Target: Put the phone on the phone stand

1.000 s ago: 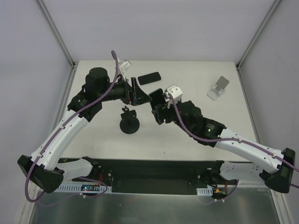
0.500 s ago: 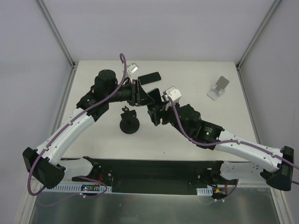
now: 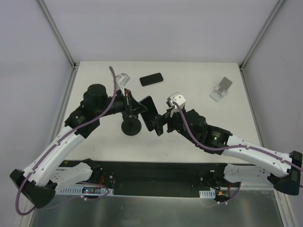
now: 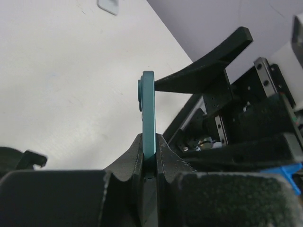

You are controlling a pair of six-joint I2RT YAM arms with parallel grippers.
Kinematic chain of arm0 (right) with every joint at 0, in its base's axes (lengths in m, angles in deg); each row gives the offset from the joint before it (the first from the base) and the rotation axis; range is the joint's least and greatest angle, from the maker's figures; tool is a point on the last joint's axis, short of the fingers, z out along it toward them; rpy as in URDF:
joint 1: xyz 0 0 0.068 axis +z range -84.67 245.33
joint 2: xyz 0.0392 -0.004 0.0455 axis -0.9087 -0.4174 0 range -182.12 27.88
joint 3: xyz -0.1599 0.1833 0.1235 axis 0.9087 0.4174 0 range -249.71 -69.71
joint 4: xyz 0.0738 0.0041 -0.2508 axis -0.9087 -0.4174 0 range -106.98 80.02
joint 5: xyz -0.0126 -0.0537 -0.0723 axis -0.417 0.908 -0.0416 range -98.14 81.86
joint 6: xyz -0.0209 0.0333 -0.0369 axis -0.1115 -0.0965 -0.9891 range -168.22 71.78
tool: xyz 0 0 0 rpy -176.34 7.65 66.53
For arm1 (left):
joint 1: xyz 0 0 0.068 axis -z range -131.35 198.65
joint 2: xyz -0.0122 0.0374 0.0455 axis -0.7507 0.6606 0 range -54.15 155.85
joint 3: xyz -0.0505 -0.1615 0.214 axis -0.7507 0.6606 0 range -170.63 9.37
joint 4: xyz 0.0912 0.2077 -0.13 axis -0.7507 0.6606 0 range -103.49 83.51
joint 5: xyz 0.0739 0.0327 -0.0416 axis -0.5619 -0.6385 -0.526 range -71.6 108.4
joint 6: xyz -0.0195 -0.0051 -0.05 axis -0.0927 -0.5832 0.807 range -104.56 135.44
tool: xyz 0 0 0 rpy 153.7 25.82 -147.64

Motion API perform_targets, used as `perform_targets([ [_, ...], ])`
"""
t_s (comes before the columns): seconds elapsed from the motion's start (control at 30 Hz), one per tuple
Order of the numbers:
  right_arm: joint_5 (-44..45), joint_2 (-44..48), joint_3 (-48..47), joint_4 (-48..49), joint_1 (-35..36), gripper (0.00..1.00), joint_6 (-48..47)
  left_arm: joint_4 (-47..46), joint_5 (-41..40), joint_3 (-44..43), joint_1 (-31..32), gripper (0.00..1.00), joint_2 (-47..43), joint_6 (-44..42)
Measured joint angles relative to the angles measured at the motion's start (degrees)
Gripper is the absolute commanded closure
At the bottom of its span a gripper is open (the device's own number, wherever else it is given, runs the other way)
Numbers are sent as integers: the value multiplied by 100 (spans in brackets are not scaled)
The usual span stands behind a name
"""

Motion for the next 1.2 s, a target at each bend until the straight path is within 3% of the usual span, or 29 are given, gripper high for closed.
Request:
perform_targets([
  [0.2, -629, 136, -11, -699, -72, 4, -28, 485, -448, 243, -4, 100, -1521, -800],
  [0.33, -2435, 118, 46, -588, -632, 9, -140, 509, -105, 420, -4, 100, -2168, -1115],
  [0.53, -4631, -90, 76, 114, -841, 16, -153, 658, 616, 566, -4, 100, -2087, -1300],
  [0.7, -5608, -103, 87, 629, -844, 46, -83, 739, 994, 568, -4, 100, -1908, -1421],
  [0.77, -5783, -138, 111, 817, -852, 53, -7, 732, 1178, 568, -2, 100, -1910, -1447],
  [0.9, -6105, -271, 286, 1384, -868, 86, 256, 688, 1523, 570, 0, 100, -1910, -1397],
  [1.03, -6356, -378, 372, 1690, -857, 99, 605, 485, 1764, 662, 0, 100, -1958, -1274],
  [1.1, -6476, -387, 372, 1759, -809, 99, 704, 396, 1856, 717, 0, 100, -2024, -1150],
  [1.2, -6489, -387, 372, 1869, -717, 99, 822, 245, 1915, 785, 0, 78, -2135, -955],
])
